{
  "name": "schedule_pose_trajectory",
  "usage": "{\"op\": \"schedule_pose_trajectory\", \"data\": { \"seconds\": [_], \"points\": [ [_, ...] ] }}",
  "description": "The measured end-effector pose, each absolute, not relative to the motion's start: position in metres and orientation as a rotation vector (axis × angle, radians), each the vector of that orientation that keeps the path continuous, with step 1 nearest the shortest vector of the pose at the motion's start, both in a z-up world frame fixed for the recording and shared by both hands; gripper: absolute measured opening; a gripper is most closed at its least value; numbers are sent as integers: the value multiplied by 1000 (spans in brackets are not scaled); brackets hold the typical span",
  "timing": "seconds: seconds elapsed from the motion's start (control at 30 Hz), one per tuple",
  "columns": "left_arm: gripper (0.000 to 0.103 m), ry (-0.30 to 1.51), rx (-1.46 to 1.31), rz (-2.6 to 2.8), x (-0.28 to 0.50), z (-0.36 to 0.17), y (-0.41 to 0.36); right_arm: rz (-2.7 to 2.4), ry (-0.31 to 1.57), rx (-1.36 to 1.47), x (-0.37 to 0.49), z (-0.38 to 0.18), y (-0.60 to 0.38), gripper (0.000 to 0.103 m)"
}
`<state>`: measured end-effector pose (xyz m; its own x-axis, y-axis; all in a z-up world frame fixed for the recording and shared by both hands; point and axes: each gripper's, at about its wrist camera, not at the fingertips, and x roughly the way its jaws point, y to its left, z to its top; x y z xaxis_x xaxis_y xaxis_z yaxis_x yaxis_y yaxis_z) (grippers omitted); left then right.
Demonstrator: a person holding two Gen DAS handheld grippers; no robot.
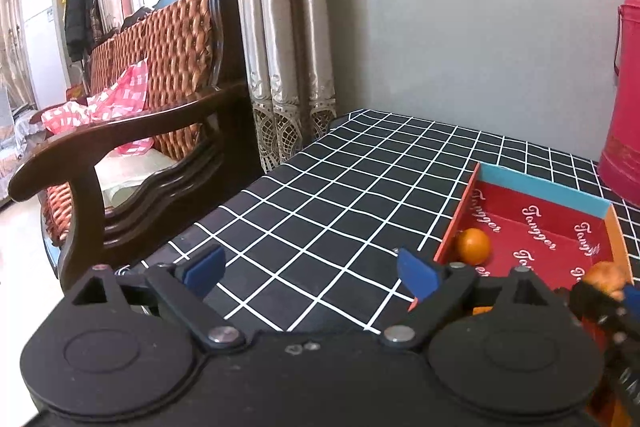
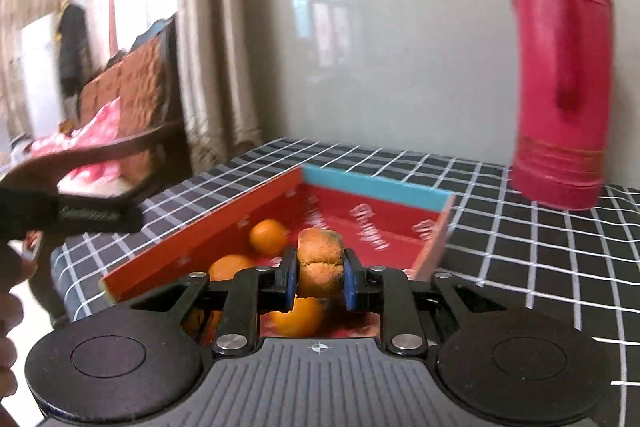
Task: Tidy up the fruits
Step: 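Carry the orange-brown piece with the right gripper into the box and release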
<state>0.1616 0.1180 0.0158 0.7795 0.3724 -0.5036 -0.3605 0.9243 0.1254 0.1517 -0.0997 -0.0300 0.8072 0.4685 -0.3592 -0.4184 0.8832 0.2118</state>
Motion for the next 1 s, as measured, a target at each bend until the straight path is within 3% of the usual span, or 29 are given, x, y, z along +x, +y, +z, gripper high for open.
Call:
{"op": "schedule_pose_trajectory", "data": {
  "seconds": [0.17, 0.2, 0.27, 0.3, 0.53, 0.7, 1.0],
  "points": [
    [87, 567, 21, 389, 164, 14, 122, 496, 433, 78, 153, -34, -85, 26],
    [87, 569, 21, 388, 164, 14, 122, 491, 432, 61, 151, -35, -81, 33],
    [87, 567, 22, 382, 164, 14, 121, 459, 404, 37, 147, -33, -78, 82],
    [88, 564, 22, 379, 164, 15, 121, 432, 371, 33, 142, -32, -78, 87],
    [89, 543, 17, 310, 155, 23, 111, 374, 330, 69, 128, -23, -97, 88],
    [89, 547, 18, 252, 127, 31, 102, 282, 307, 120, 101, -9, -120, 102],
    [95, 526, 20, 164, 32, 63, 101, 90, 399, 278, 11, 24, -159, 103]
  ]
}}
